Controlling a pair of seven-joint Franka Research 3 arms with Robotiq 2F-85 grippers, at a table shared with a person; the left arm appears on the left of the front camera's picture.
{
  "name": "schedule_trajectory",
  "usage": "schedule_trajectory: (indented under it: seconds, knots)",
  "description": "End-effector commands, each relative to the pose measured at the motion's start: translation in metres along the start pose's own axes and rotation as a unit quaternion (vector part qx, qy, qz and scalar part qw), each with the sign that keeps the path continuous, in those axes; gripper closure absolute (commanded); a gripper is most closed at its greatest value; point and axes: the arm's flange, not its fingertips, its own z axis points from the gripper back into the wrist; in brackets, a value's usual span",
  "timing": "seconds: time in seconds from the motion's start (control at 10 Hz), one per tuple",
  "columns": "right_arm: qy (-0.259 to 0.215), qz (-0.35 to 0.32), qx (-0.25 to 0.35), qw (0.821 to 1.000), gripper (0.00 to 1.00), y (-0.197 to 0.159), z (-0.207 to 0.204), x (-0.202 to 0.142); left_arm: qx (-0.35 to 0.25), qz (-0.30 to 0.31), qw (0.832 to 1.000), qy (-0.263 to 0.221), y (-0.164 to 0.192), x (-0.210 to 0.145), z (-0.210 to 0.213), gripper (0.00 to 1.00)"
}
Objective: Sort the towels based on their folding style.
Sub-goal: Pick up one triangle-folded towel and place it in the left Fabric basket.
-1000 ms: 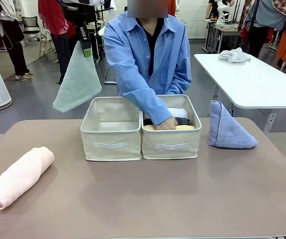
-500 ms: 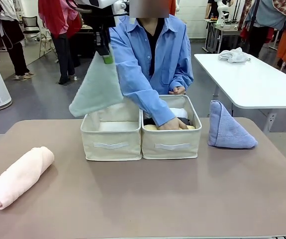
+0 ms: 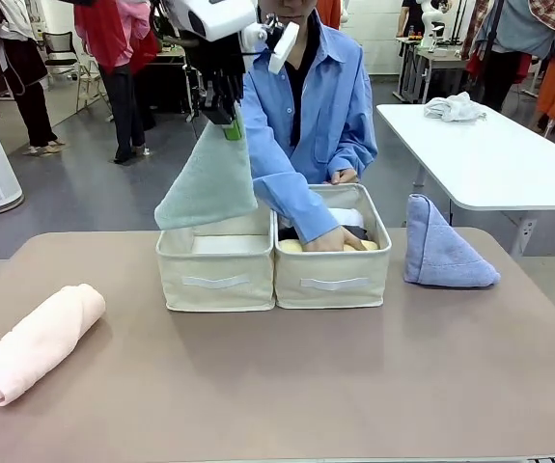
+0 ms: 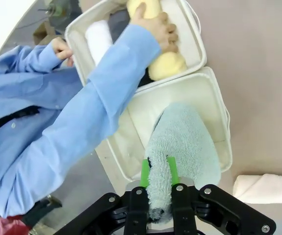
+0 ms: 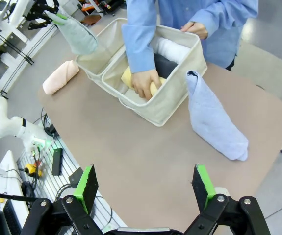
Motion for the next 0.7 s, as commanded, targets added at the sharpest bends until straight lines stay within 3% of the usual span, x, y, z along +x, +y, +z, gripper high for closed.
schedule_trajectory:
  seconds: [0.0, 0.6]
  knots:
    - [-0.005, 0.003, 0.005, 1.0, 0.0, 0.0, -0.002, 0.0, -0.022, -0.053, 0.998, -0.002, 0.005, -0.004, -0.011, 0.85]
    - [-0.005, 0.003, 0.005, 1.0, 0.0, 0.0, -0.002, 0.0, -0.065, -0.04, 0.996, -0.041, 0.012, -0.011, -0.071, 0.85]
